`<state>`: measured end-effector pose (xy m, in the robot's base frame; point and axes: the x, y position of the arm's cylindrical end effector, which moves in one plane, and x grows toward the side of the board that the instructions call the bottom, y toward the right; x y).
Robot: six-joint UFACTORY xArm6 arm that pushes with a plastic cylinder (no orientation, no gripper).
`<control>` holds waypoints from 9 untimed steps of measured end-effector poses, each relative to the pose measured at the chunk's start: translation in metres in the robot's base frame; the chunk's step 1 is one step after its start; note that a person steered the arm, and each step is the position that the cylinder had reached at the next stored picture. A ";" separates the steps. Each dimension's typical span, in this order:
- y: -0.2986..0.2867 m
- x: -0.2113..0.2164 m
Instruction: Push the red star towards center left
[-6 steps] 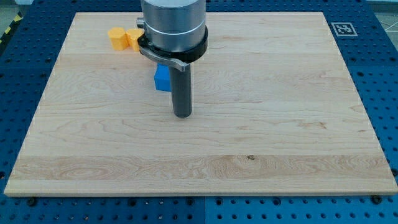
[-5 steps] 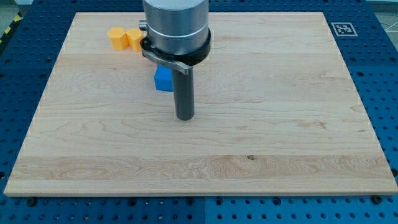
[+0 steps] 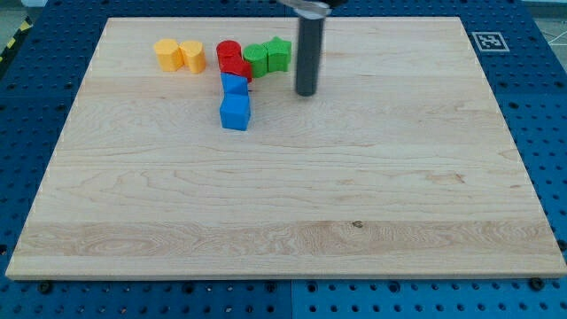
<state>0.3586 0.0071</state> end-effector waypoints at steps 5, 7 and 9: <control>-0.068 -0.065; -0.090 -0.066; -0.090 -0.077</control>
<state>0.2816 -0.0830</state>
